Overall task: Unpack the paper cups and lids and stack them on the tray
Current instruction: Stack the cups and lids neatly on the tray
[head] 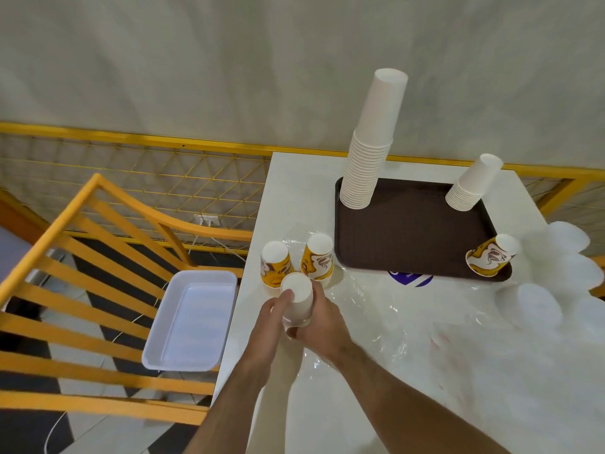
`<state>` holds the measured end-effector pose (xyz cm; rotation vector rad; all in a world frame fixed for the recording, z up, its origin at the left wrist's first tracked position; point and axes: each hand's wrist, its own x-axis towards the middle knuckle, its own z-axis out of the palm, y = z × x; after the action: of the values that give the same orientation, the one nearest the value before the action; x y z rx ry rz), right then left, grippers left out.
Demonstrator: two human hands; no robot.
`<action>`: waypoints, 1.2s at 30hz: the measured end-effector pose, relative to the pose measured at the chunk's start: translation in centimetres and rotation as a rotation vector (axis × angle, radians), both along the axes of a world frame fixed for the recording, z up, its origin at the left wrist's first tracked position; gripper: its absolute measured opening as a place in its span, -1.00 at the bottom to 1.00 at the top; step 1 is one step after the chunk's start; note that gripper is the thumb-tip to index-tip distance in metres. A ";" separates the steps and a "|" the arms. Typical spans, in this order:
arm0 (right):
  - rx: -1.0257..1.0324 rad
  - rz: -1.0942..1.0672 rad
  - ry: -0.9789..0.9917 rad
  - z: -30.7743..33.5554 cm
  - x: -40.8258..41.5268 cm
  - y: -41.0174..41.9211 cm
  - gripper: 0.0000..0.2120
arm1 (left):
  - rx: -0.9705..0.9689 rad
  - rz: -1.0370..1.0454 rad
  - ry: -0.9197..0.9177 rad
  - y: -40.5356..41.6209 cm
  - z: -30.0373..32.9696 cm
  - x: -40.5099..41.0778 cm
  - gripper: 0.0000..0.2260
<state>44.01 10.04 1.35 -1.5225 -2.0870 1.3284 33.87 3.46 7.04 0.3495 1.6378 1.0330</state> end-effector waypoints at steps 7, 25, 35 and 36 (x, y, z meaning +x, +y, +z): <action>0.004 -0.067 0.073 0.4 0.7 0.1 -0.09 | 0.043 0.094 -0.161 0.0 -0.7 -0.3 -0.36; -0.154 -0.242 0.390 6.5 8.2 2.6 -0.41 | 0.177 0.019 -0.066 2.2 1.6 4.7 -0.80; 0.175 -0.477 0.325 11.0 17.0 15.5 -0.12 | 0.288 -0.455 0.471 12.6 2.0 11.3 -0.62; 0.236 -0.519 0.325 11.2 17.8 17.2 -0.13 | 0.273 -0.521 0.549 13.8 1.2 11.9 -0.61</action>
<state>61.81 27.20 12.52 -1.4869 -1.4570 1.0119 45.78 17.30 8.24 1.2611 1.7329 0.7890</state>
